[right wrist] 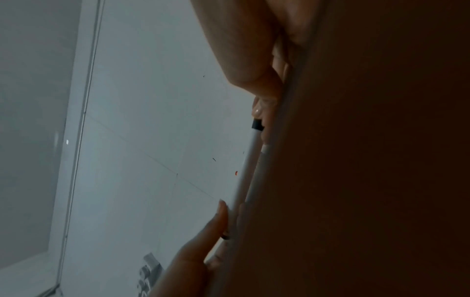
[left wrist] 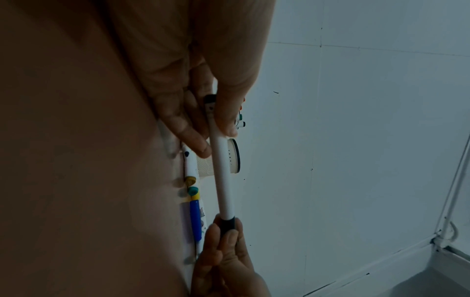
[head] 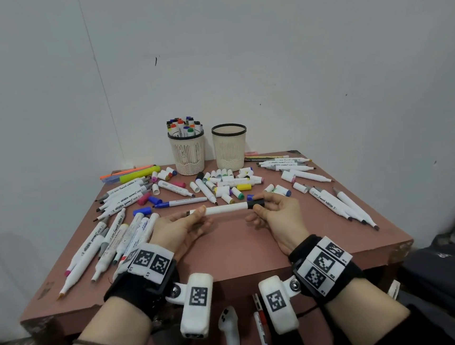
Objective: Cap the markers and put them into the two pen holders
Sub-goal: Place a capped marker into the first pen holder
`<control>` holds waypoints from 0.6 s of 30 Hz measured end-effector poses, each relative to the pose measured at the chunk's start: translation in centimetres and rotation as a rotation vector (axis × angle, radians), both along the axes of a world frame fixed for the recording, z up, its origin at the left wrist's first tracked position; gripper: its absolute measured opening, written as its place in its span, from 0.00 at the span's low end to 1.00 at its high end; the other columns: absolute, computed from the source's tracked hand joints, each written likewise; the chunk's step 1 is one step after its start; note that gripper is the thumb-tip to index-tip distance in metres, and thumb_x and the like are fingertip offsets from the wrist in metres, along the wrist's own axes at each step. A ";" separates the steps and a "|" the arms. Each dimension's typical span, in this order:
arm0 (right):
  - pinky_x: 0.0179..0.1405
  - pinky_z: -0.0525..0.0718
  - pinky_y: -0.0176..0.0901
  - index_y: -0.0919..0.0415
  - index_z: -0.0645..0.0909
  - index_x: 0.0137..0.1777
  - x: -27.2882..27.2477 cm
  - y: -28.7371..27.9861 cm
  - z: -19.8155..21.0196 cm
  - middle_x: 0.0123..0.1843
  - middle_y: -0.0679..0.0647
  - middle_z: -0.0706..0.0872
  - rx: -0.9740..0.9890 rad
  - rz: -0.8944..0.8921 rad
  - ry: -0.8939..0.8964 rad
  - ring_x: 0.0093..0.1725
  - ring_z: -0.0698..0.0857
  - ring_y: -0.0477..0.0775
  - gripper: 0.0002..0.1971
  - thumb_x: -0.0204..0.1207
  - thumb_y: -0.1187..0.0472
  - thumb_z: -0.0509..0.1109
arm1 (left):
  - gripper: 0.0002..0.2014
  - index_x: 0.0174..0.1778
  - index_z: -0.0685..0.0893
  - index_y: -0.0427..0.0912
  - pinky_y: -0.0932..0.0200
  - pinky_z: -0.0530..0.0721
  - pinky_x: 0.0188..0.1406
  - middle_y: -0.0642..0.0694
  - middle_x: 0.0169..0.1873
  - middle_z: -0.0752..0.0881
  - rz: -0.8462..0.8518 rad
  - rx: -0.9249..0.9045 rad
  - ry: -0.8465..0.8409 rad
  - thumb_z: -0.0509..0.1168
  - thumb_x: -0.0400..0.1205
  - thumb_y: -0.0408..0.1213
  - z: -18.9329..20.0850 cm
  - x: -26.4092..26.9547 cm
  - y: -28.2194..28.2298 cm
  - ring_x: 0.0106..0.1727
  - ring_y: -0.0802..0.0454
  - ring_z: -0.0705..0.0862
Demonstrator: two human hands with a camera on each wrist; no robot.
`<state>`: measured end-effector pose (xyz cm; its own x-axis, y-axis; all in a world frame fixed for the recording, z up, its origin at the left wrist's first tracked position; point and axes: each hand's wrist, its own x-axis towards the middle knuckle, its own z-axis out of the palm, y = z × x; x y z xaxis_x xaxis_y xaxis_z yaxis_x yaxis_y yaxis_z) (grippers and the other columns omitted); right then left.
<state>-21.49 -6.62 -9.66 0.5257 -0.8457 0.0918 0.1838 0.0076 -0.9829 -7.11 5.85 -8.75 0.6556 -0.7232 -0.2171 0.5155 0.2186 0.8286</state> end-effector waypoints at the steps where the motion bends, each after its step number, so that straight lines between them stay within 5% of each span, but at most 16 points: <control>1: 0.24 0.82 0.36 0.64 0.81 0.46 0.0 0.0 0.0 0.30 0.60 0.87 -0.005 0.003 0.007 0.25 0.86 0.52 0.10 0.78 0.79 0.63 | 0.05 0.44 0.80 0.21 0.62 0.89 0.32 0.33 0.36 0.87 0.003 -0.002 0.002 0.66 0.78 0.22 0.0 0.0 0.0 0.34 0.45 0.89; 10: 0.28 0.85 0.38 0.65 0.81 0.49 0.1 0.4 0.6 0.38 0.60 0.88 0.073 0.039 -0.097 0.28 0.87 0.51 0.08 0.77 0.76 0.66 | 0.06 0.48 0.82 0.25 0.64 0.89 0.33 0.36 0.32 0.88 0.064 -0.042 -0.003 0.67 0.78 0.25 0.4 -0.5 0.4 0.31 0.49 0.90; 18: 0.30 0.85 0.38 0.67 0.82 0.50 -0.4 0.6 1.1 0.32 0.58 0.89 0.081 0.101 -0.190 0.29 0.86 0.51 0.07 0.76 0.76 0.68 | 0.10 0.47 0.84 0.26 0.62 0.89 0.40 0.38 0.31 0.88 0.240 -0.008 -0.135 0.73 0.74 0.27 1.4 -1.6 1.4 0.37 0.45 0.88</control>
